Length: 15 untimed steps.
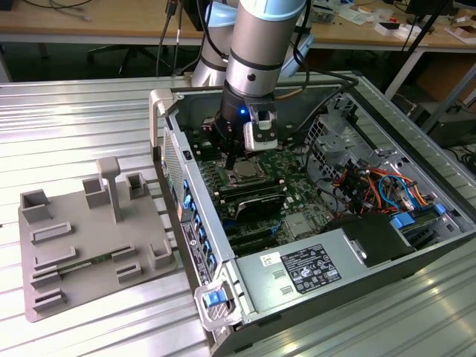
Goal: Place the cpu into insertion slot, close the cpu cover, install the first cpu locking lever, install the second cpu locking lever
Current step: 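Install the first cpu locking lever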
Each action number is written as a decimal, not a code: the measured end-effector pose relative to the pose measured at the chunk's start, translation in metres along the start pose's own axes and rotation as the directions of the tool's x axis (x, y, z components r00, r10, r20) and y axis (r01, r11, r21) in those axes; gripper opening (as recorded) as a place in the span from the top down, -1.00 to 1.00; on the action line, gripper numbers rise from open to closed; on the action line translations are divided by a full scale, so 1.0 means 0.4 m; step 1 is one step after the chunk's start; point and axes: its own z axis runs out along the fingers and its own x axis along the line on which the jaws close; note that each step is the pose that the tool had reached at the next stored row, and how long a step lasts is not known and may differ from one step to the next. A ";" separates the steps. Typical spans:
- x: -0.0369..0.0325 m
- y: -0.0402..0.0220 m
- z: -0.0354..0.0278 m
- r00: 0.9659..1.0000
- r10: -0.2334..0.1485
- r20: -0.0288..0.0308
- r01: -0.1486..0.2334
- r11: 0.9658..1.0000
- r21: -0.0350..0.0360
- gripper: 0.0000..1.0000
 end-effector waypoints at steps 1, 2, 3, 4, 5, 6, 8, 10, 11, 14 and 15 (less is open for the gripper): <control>0.000 0.000 0.000 1.000 -0.003 0.000 0.003 1.000 0.000 0.78; 0.000 0.000 0.000 1.000 -0.005 0.000 0.005 1.000 0.000 0.78; 0.000 0.000 0.000 1.000 -0.008 0.000 0.008 1.000 0.000 0.78; 0.000 0.000 0.000 1.000 -0.011 0.000 0.011 1.000 0.000 0.78; 0.000 0.000 0.000 1.000 -0.014 0.000 0.014 1.000 0.000 0.78; 0.000 0.000 0.000 1.000 -0.018 0.000 0.018 1.000 0.000 0.78; 0.000 0.000 0.000 1.000 -0.026 0.000 0.026 1.000 0.000 0.78; 0.000 0.000 0.000 1.000 -0.031 0.000 0.031 1.000 -0.001 0.78; 0.000 0.000 0.000 0.999 -0.034 0.000 0.034 0.999 -0.001 0.78; 0.000 0.000 0.000 0.999 -0.044 0.001 0.044 0.999 -0.001 0.78; 0.000 0.000 0.000 0.999 -0.048 0.001 0.048 0.999 -0.001 0.78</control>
